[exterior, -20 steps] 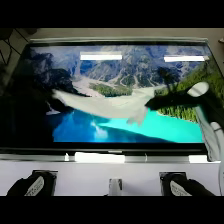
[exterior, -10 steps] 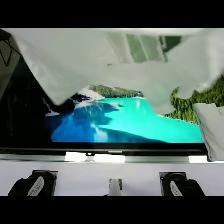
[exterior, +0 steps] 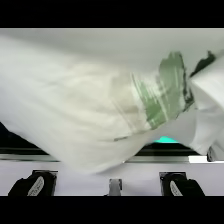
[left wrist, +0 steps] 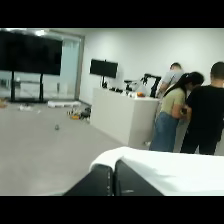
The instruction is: Fold the shirts.
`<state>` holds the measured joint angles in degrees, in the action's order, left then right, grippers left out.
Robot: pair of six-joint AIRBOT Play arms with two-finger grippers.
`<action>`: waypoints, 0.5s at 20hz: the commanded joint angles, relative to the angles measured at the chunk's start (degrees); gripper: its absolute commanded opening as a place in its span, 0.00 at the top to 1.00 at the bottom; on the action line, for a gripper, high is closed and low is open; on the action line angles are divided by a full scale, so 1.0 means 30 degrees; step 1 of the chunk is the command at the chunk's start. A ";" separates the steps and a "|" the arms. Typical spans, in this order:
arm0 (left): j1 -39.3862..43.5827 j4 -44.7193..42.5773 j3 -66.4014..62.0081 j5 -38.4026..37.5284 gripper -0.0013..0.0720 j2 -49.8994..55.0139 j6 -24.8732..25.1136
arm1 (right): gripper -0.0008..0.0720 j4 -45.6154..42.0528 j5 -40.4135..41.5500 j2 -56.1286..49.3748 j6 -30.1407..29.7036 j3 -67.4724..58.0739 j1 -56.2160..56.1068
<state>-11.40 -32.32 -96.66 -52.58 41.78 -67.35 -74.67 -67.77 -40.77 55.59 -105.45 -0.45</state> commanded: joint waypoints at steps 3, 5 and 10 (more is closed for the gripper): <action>0.0000 -0.2259 0.5603 -0.2499 0.94 0.0561 -0.0998 | 0.95 -0.1078 -0.6615 -0.4925 0.0182 0.0138 0.0000; 0.0000 -0.2259 0.8903 -0.2222 0.94 0.1035 -0.0925 | 0.95 -0.0794 -0.7446 -0.7810 0.0189 0.0605 0.0000; 0.0000 -0.2244 1.4484 0.2018 0.94 0.3789 -0.0933 | 0.95 0.4459 -0.3716 -1.4928 0.1632 0.1661 0.0000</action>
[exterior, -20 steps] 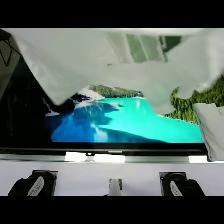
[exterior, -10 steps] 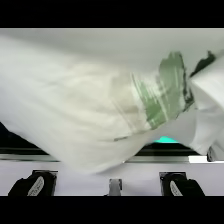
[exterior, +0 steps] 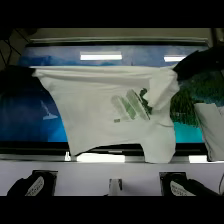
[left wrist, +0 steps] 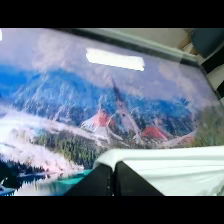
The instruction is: Fold the shirts.
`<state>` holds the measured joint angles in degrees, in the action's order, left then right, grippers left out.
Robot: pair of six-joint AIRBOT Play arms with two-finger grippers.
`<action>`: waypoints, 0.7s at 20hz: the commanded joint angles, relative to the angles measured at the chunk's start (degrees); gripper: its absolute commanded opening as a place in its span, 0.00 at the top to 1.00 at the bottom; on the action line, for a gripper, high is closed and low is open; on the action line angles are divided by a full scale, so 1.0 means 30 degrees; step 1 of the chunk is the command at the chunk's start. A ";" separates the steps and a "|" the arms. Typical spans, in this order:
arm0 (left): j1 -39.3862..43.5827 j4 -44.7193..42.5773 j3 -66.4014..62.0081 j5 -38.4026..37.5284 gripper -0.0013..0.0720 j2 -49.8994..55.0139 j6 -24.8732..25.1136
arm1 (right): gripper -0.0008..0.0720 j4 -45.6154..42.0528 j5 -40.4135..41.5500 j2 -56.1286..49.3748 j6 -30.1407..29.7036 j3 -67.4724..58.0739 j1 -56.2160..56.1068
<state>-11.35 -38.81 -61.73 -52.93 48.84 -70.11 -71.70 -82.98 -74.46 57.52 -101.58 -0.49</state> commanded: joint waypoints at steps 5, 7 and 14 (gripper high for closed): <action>0.0015 0.0503 0.3126 0.2229 0.94 0.5559 -0.0102 | 0.95 0.9158 0.3177 -0.8517 0.2076 0.0372 -0.0561; 0.0153 0.1253 0.3126 0.1923 0.94 0.6681 -0.0087 | 0.95 0.9136 0.3155 -0.9355 0.2208 0.0372 -0.1093; -0.1370 -0.2958 0.2849 -0.4670 0.00 0.7424 -0.0015 | 0.13 0.6863 -0.0896 -0.8539 0.0182 0.0131 0.2397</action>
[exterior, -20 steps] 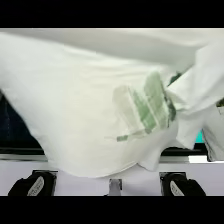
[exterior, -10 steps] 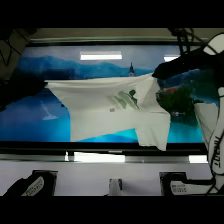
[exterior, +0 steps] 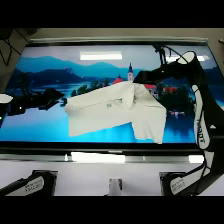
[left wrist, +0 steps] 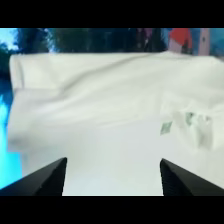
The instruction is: Fold the shirts.
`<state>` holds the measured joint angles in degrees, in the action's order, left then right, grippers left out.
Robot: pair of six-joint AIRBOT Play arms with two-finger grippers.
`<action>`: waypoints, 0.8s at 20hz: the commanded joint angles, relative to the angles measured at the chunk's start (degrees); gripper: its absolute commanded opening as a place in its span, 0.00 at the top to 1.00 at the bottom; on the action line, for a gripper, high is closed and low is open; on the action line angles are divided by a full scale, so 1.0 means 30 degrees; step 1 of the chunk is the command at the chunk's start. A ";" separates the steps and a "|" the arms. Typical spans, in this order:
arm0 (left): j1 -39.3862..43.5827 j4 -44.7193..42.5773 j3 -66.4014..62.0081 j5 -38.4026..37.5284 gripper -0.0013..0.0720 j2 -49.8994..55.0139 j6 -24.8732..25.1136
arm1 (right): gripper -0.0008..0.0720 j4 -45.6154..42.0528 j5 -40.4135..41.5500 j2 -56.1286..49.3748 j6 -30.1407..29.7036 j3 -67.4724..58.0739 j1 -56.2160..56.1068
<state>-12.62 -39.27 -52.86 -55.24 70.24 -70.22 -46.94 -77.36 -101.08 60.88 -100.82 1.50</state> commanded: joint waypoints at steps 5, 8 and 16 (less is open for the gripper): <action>-0.2157 -0.6528 0.2696 -0.6710 0.00 0.0226 -0.2499 | 0.24 -0.6827 -0.8014 0.1078 -0.1260 -0.0087 0.5413; -0.1428 -0.4969 0.5217 -0.5231 0.00 0.0248 -0.1967 | 0.24 -0.7774 -0.8160 0.1348 -0.1377 0.0036 0.6237; 0.0984 -0.2215 0.6419 -0.1005 0.00 0.0306 -0.2149 | 0.24 -0.8553 -0.7584 0.1355 -0.1515 0.0036 0.6178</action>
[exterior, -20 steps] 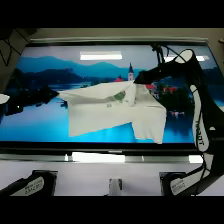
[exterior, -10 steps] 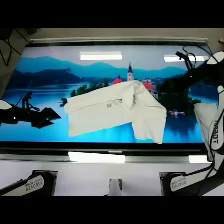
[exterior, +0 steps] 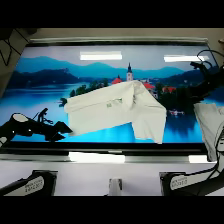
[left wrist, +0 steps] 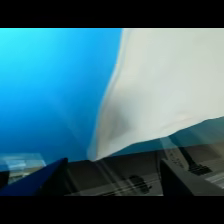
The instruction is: Fold the shirts.
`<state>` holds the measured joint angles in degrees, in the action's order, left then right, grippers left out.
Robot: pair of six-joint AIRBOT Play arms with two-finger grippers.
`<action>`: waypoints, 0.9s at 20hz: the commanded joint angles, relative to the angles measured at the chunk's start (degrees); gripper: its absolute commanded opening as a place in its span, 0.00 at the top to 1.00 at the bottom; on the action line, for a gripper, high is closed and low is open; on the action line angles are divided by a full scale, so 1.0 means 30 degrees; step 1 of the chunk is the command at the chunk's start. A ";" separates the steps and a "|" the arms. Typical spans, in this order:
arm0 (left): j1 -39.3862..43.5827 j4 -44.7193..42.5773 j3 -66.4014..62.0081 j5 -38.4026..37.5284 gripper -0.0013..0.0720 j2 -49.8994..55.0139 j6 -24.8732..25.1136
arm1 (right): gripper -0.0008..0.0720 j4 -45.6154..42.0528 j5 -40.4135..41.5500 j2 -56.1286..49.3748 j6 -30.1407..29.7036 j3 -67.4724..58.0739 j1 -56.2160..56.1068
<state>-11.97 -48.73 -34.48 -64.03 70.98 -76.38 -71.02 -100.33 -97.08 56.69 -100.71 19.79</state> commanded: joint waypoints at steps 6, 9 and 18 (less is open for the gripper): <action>0.2339 0.2106 0.0291 0.3067 0.34 0.0903 -0.0306 | 0.24 -0.2193 0.0590 0.0015 -0.0270 0.0007 0.0080; 0.2557 0.2113 0.0284 0.3082 0.85 0.1137 -0.0291 | 0.24 -0.2317 0.1297 0.0015 -0.0277 0.0780 0.0080; 0.2550 0.2106 -0.0044 0.2106 0.94 -0.0576 0.0284 | 0.33 0.0546 0.4386 -0.1683 -0.1093 0.5034 0.0080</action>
<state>-4.32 -42.59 -34.50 -56.75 71.35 -76.05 -73.30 -88.92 -99.85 54.39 -88.64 20.01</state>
